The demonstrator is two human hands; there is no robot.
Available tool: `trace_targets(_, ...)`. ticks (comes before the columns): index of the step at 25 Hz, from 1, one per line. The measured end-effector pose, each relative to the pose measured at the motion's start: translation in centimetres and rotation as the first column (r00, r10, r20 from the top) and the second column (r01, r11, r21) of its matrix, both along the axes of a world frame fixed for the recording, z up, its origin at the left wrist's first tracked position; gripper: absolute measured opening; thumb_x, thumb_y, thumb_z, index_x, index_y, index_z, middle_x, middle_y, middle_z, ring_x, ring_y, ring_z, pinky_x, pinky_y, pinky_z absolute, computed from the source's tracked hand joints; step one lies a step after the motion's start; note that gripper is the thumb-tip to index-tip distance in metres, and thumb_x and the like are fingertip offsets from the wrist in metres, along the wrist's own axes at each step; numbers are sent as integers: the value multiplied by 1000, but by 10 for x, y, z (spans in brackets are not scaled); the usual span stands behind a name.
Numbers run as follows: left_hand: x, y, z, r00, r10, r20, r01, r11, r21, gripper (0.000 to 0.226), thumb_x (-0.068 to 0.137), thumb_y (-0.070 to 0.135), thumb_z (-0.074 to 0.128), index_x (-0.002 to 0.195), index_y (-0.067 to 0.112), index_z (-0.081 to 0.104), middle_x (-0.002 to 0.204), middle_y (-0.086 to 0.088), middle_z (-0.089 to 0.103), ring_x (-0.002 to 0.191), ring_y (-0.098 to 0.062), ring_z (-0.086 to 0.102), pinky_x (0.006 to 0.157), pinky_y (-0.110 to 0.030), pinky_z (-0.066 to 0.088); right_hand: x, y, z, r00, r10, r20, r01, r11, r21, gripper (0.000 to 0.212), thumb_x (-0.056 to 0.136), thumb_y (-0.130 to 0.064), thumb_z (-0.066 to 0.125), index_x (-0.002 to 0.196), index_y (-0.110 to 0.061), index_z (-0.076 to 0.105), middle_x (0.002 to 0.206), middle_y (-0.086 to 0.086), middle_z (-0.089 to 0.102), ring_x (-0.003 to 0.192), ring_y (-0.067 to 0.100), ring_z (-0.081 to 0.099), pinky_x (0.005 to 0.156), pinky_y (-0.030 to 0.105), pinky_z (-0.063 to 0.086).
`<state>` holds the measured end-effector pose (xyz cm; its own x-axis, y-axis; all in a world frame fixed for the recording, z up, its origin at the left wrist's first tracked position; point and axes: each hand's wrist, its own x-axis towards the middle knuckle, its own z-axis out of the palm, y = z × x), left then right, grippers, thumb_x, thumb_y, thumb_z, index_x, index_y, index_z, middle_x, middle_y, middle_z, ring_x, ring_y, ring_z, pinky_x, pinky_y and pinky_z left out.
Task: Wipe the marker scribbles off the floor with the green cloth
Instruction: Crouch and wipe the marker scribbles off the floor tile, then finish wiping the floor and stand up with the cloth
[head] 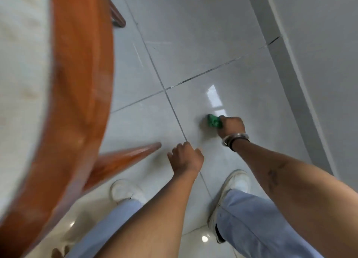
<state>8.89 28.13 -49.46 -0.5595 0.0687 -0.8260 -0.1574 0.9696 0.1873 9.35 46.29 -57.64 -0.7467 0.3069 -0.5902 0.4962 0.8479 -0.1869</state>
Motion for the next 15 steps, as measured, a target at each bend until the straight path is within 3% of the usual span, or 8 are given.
trace_targets(1, 0, 1, 28, 984, 161, 74, -166, 984, 60, 42, 95, 40, 46, 124, 12, 58, 131, -12, 60, 122, -33, 54, 106, -42, 40, -9, -2, 31, 913, -397, 92, 406, 901, -149, 18, 72, -9, 65, 90, -10, 67, 79, 11, 68, 74, 32, 65, 71, 33, 51)
trace_targets(2, -2, 3, 56, 949, 284, 136, -299, 948, 109, 42, 96, 36, 46, 128, 11, 56, 135, -13, 58, 124, -33, 53, 105, -41, 43, -12, -6, 64, 696, -689, 203, 714, 636, -291, 16, 75, -7, 63, 91, -8, 67, 84, 11, 65, 79, 31, 64, 71, 32, 51)
trace_targets(3, -5, 4, 90, 901, 394, 180, -421, 895, 150, 44, 96, 35, 46, 132, 10, 53, 140, -13, 55, 127, -32, 52, 106, -40, 43, -13, -10, 104, 510, -809, 293, 838, 390, -381, 11, 76, -3, 63, 86, -6, 66, 86, 13, 63, 78, 30, 64, 69, 31, 50)
trace_targets(6, -19, 4, 186, 766, 563, 312, -639, 723, 264, 43, 98, 38, 46, 122, 4, 57, 133, -18, 59, 124, -31, 55, 102, -38, 45, -6, -29, 230, 345, -805, 482, 835, 30, -549, 17, 64, -5, 54, 80, -3, 59, 90, 17, 55, 72, 30, 54, 65, 33, 43)
trace_targets(9, -36, -18, 274, 648, 586, 488, -761, 531, 373, 26, 98, 34, 51, 107, 13, 65, 102, -7, 67, 97, -21, 61, 78, -27, 47, -3, -44, 344, 392, -670, 631, 705, -222, -674, 54, 51, -16, 52, 103, -4, 62, 97, 21, 60, 83, 34, 58, 68, 36, 47)
trace_targets(12, -43, -57, 350, 609, 665, 433, -777, 388, 496, 12, 92, 12, 63, 99, 4, 68, 97, -11, 71, 83, -16, 64, 75, -24, 52, -15, -67, 431, 556, -533, 637, 631, -229, -742, 51, 68, -17, 56, 116, -2, 63, 108, 19, 70, 100, 36, 65, 92, 50, 51)
trace_targets(13, -46, -77, 378, 607, 686, 401, -768, 375, 519, 3, 90, 5, 64, 91, 5, 67, 90, -10, 71, 75, -15, 65, 70, -22, 53, -21, -85, 454, 617, -517, 593, 633, -121, -765, 42, 74, -15, 60, 114, -1, 64, 109, 19, 69, 102, 36, 65, 95, 52, 49)
trace_targets(15, -53, -114, 416, 614, 715, 335, -744, 383, 547, 18, 88, -3, 64, 76, 10, 63, 79, -10, 67, 70, -20, 62, 68, -30, 52, -33, -127, 480, 709, -534, 461, 619, 158, -769, 27, 79, -3, 69, 105, -2, 65, 106, 18, 69, 100, 35, 65, 94, 49, 51)
